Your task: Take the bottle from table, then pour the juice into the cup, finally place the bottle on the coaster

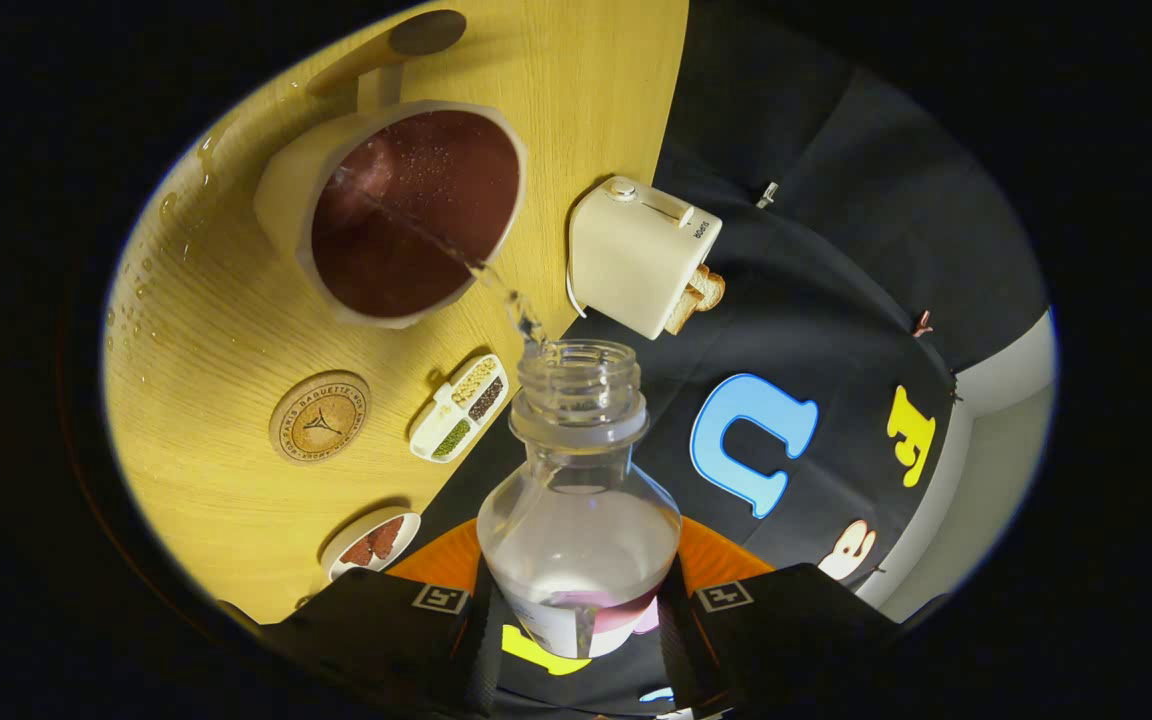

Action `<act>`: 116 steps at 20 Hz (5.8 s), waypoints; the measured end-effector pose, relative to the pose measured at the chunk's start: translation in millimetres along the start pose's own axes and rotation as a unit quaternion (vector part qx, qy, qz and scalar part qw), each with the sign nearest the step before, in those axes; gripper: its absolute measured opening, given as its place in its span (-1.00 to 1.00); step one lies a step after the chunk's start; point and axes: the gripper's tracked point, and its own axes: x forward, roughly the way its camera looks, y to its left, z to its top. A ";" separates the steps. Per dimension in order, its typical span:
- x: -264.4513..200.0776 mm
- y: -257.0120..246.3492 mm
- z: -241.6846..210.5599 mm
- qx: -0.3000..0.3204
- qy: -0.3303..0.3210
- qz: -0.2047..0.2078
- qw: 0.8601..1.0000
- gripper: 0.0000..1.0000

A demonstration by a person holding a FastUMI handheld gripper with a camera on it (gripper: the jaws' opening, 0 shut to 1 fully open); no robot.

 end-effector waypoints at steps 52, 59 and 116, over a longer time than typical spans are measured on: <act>5.6 -10.9 32.6 -0.144 -0.074 -0.011 0.987 0.34; 3.3 -12.1 29.2 -0.140 -0.068 -0.012 0.988 0.34; 69.5 102.3 -27.3 0.881 -0.025 0.054 0.469 0.53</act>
